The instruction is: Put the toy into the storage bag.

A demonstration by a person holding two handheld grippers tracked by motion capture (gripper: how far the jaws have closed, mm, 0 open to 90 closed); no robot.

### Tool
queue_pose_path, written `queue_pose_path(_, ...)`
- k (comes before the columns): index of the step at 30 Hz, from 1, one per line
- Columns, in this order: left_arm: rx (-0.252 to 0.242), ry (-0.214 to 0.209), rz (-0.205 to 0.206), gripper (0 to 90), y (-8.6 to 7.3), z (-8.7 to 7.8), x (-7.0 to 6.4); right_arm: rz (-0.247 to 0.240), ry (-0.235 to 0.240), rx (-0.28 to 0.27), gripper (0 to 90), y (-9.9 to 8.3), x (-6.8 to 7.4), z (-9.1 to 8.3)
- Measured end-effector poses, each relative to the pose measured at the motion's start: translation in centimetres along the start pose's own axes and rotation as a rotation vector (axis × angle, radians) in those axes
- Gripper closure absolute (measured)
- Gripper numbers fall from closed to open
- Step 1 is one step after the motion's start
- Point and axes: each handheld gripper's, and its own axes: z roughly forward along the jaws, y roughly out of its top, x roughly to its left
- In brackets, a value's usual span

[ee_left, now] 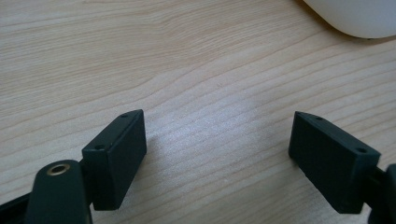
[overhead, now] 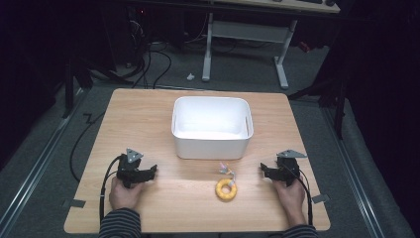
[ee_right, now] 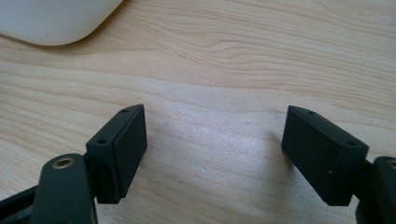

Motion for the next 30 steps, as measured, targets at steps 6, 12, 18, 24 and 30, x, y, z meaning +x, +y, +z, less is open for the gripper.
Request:
queue_pose_path(6, 0.002, -0.007, 0.005, 19.1, -0.02, -0.03, -0.01, -0.002, -0.002, -0.001, 22.8, -0.02, 0.02, -0.02)
queue_pose_path(12, 0.006, -0.018, 0.017, 16.7, -0.02, -0.02, -0.08, -0.003, -0.002, -0.001, 22.9, 0.03, 0.03, 0.02)
queue_pose_path(18, 0.006, -0.019, 0.017, 16.7, -0.02, -0.02, -0.07, -0.002, -0.003, 0.0, 23.0, 0.03, 0.05, 0.01)
queue_pose_path(24, 0.006, -0.022, 0.021, 16.6, -0.07, -0.06, -0.14, 0.008, -0.003, 0.001, 23.4, 0.11, 0.04, 0.08)
queue_pose_path(30, 0.006, -0.022, 0.021, 16.7, -0.07, -0.07, -0.14, 0.016, -0.015, -0.001, 23.4, 0.15, 0.15, 0.14)
